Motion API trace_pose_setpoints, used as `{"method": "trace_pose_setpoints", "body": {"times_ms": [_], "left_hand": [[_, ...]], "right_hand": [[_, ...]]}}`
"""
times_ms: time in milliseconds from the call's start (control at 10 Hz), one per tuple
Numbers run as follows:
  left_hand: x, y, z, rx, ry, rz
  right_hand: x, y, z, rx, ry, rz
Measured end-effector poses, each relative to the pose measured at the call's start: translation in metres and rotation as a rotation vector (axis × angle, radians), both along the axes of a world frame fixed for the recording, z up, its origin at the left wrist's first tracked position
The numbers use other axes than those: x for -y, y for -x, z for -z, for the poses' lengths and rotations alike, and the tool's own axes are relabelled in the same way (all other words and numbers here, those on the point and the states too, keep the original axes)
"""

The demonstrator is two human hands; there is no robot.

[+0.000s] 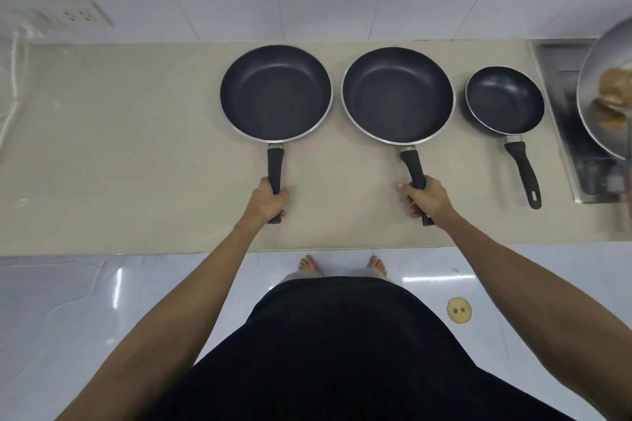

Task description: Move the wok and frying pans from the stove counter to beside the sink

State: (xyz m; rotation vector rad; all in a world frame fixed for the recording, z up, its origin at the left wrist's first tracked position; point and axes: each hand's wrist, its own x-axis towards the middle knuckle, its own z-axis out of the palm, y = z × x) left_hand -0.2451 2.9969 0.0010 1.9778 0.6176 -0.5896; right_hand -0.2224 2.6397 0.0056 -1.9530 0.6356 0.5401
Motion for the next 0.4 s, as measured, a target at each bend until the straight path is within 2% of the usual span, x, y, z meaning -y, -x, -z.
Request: {"method": "trace_pose_setpoints", "body": {"times_ms": [100, 200, 400], "left_hand": [[-0.004, 0.012, 0.003, 0.036, -0.091, 0.092], [-0.008, 0.023, 0.001, 0.043, -0.138, 0.158], [-0.008, 0.046, 0.004, 0.108, -0.192, 0.178]], "right_hand": [[-0.002, 0.012, 0.0, 0.018, 0.101, -0.051], [-0.001, 0.024, -0.003, 0.023, 0.297, -0.171], [-0.005, 0.056, -0.007, 0.094, 0.407, -0.27]]}}
